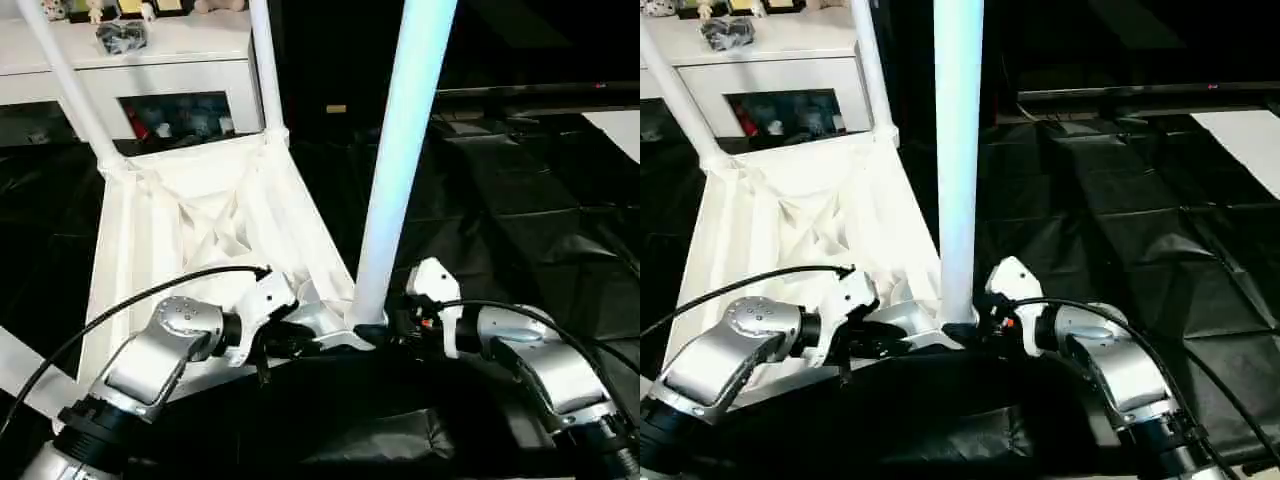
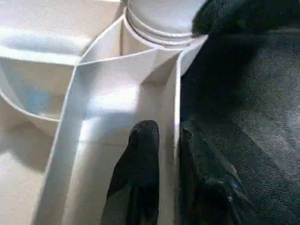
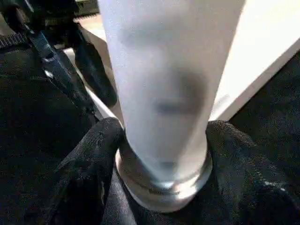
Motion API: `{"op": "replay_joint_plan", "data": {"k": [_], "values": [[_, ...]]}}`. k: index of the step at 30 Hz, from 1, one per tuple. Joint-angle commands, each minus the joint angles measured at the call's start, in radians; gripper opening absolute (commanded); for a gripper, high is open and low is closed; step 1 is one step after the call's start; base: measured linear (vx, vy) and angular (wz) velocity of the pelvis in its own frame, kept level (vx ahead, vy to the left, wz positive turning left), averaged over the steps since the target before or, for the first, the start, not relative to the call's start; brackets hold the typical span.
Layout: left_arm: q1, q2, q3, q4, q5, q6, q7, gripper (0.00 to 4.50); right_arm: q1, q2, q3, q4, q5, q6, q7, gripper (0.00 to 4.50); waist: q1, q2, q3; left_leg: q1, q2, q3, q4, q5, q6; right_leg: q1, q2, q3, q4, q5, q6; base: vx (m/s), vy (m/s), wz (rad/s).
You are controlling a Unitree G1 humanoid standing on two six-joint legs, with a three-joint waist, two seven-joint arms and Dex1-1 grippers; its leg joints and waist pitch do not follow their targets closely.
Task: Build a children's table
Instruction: Rotate leg to tighten
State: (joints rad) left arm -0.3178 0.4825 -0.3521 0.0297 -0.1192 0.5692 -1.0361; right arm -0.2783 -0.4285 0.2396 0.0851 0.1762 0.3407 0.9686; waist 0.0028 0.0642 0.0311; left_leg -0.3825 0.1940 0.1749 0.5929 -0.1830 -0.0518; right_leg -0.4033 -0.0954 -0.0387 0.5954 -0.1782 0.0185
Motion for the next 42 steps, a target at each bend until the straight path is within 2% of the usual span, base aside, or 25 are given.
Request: {"op": "replay_joint_plan", "data": {"k": [1, 5, 8, 10, 11, 12, 14, 15, 17, 20, 21, 24, 26, 27, 36, 38, 39, 41, 42], "values": [[-0.004, 0.017, -0.022, 0.026, 0.019, -0.015, -0.009, 0.43, -0.034, 0.012, -0.002, 0.015, 0.011, 0.003, 0.012, 3.32, 0.002, -0.007, -0.054, 0.015, 0.017, -0.002, -0.07, -0.239, 0.034, 0.046, -0.024, 0.02, -0.062, -0.167, -0.247, 0.0, 0.0, 0.0], [-0.013, 0.014, -0.032, 0.045, 0.019, -0.023, -0.021, 0.06, -0.056, 0.009, 0.003, 0.025, 0.016, 0.013, 0.03, 3.62, 0.005, -0.009, -0.055, 0.017, 0.02, -0.002, -0.069, -0.229, 0.034, 0.047, -0.024, 0.021, -0.06, -0.159, -0.251, 0.0, 0.0, 0.0], [-0.013, 0.014, -0.032, 0.048, 0.017, -0.025, -0.024, 0.01, -0.061, 0.003, 0.012, 0.026, 0.004, -0.001, 0.034, 3.86, 0.005, -0.009, -0.055, 0.016, 0.019, -0.001, -0.069, -0.226, 0.032, 0.047, -0.024, 0.02, -0.06, -0.153, -0.251, 0.0, 0.0, 0.0], [-0.012, 0.013, -0.032, 0.049, 0.016, -0.026, -0.025, 0.01, -0.067, -0.001, 0.017, 0.03, -0.001, -0.005, 0.037, 3.86, 0.006, -0.009, -0.055, 0.016, 0.019, -0.001, -0.07, -0.232, 0.031, 0.047, -0.024, 0.02, -0.061, -0.165, -0.25, 0.0, 0.0, 0.0], [-0.013, 0.01, -0.031, 0.053, 0.012, -0.029, -0.024, 0.0, -0.071, -0.008, 0.022, 0.038, 0.007, 0.002, 0.06, 3.67, 0.004, -0.02, -0.054, 0.015, 0.019, 0.0, -0.069, -0.234, 0.033, 0.048, -0.024, 0.02, -0.063, -0.174, -0.246, 0.0, 0.0, 0.0], [-0.012, 0.008, -0.029, 0.055, 0.008, -0.032, -0.024, 0.0, -0.074, -0.011, 0.024, 0.044, 0.009, 0.005, 0.067, 3.54, 0.005, -0.013, -0.053, 0.016, 0.019, -0.001, -0.07, -0.242, 0.031, 0.046, -0.026, 0.02, -0.064, -0.202, -0.244, 0.0, 0.0, 0.0], [-0.01, 0.007, -0.026, 0.055, 0.001, -0.038, -0.026, 0.0, -0.077, -0.015, 0.027, 0.053, 0.008, 0.006, 0.075, 3.47, 0.005, -0.014, -0.053, 0.016, 0.019, -0.001, -0.07, -0.252, 0.028, 0.046, -0.026, 0.02, -0.065, -0.219, -0.239, 0.0, 0.0, 0.0], [-0.009, 0.006, -0.024, 0.055, -0.001, -0.041, -0.027, 0.0, -0.079, -0.016, 0.028, 0.057, 0.006, 0.004, 0.076, 3.32, 0.006, -0.018, -0.053, 0.016, 0.019, -0.001, -0.07, -0.252, 0.028, 0.045, -0.026, 0.021, -0.066, -0.227, -0.236, 0.0, 0.0, 0.0], [-0.007, 0.003, -0.021, 0.055, -0.004, -0.045, -0.028, 0.0, -0.082, -0.016, 0.029, 0.067, 0.002, 0.002, 0.076, 3.1, 0.006, -0.016, -0.053, 0.015, 0.019, -0.002, -0.07, -0.244, 0.028, 0.045, -0.026, 0.021, -0.065, -0.225, -0.232, 0.0, 0.0, 0.0], [-0.006, -0.003, -0.016, 0.057, -0.008, -0.056, -0.027, 0.0, -0.09, -0.011, 0.028, 0.083, 0.002, 0.005, 0.078, 3.0, 0.006, -0.018, -0.055, 0.014, 0.019, -0.001, -0.068, -0.225, 0.034, 0.045, -0.026, 0.021, -0.063, -0.206, -0.235, 0.0, 0.0, 0.0], [-0.004, -0.004, -0.014, 0.058, -0.009, -0.062, -0.026, 0.0, -0.092, -0.009, 0.029, 0.086, 0.002, 0.005, 0.077, 2.75, 0.006, -0.024, -0.054, 0.013, 0.018, 0.0, -0.067, -0.224, 0.038, 0.046, -0.026, 0.021, -0.064, -0.209, -0.237, 0.0, 0.0, 0.0], [-0.003, -0.005, -0.012, 0.06, -0.008, -0.071, -0.023, 0.0, -0.099, -0.004, 0.029, 0.097, 0.006, 0.006, 0.078, 2.44, 0.007, -0.021, -0.054, 0.013, 0.019, -0.001, -0.067, -0.219, 0.04, 0.045, -0.026, 0.021, -0.063, -0.214, -0.234, 0.0, 0.0, 0.0], [-0.003, -0.006, -0.011, 0.062, -0.009, -0.072, -0.021, 0.0, -0.102, -0.001, 0.031, 0.103, 0.003, 0.002, 0.075, 2.44, 0.006, -0.021, -0.053, 0.013, 0.019, -0.001, -0.068, -0.225, 0.04, 0.044, -0.026, 0.02, -0.064, -0.225, -0.233, 0.0, 0.0, 0.0], [-0.003, -0.009, -0.009, 0.065, -0.009, -0.075, -0.019, 0.0, -0.103, 0.004, 0.033, 0.109, 0.001, -0.001, 0.07, 2.27, 0.006, -0.022, -0.053, 0.014, 0.019, 0.0, -0.068, -0.235, 0.036, 0.043, -0.026, 0.021, -0.066, -0.24, -0.229, 0.0, 0.0, 0.0], [-0.004, -0.033, 0.001, 0.073, -0.012, -0.079, 0.009, 0.0, -0.083, 0.029, 0.034, 0.122, -0.006, -0.007, 0.037, 2.09, 0.003, -0.023, -0.049, 0.014, 0.018, -0.002, -0.073, -0.279, 0.019, 0.039, -0.026, 0.021, -0.074, -0.324, -0.198, 0.0, 0.0, 0.0], [-0.011, -0.055, 0.01, 0.084, -0.006, -0.079, 0.044, 0.0, -0.073, 0.053, 0.024, 0.13, -0.01, 0.0, -0.008, 2.08, 0.0, -0.021, -0.048, 0.012, 0.018, -0.003, -0.074, -0.284, 0.017, 0.037, -0.026, 0.021, -0.074, -0.336, -0.192, 0.0, 0.0, 0.0], [-0.019, -0.081, 0.015, 0.097, 0.003, -0.078, 0.082, 0.0, -0.068, 0.086, 0.012, 0.146, -0.017, 0.008, -0.065, 2.07, 0.001, -0.023, -0.047, 0.015, 0.018, -0.003, -0.074, -0.294, 0.012, 0.035, -0.026, 0.022, -0.079, -0.352, -0.185, 0.0, 0.0, 0.0], [-0.035, -0.121, 0.024, 0.119, 0.015, -0.07, 0.14, 0.0, -0.067, 0.126, -0.001, 0.172, -0.028, 0.016, -0.136, 2.06, -0.004, -0.022, -0.045, 0.012, 0.015, -0.005, -0.077, -0.309, 0.001, 0.036, -0.025, 0.019, -0.08, -0.389, -0.173, 0.0, 0.0, 0.0], [-0.05, -0.167, 0.028, 0.139, 0.028, -0.062, 0.199, 0.0, -0.063, 0.168, -0.006, 0.192, -0.038, 0.026, -0.199, 2.06, -0.007, -0.024, -0.042, 0.017, 0.013, -0.005, -0.077, -0.345, -0.011, 0.029, -0.026, 0.019, -0.089, -0.453, -0.154, 0.0, 0.0, 0.0]]}}
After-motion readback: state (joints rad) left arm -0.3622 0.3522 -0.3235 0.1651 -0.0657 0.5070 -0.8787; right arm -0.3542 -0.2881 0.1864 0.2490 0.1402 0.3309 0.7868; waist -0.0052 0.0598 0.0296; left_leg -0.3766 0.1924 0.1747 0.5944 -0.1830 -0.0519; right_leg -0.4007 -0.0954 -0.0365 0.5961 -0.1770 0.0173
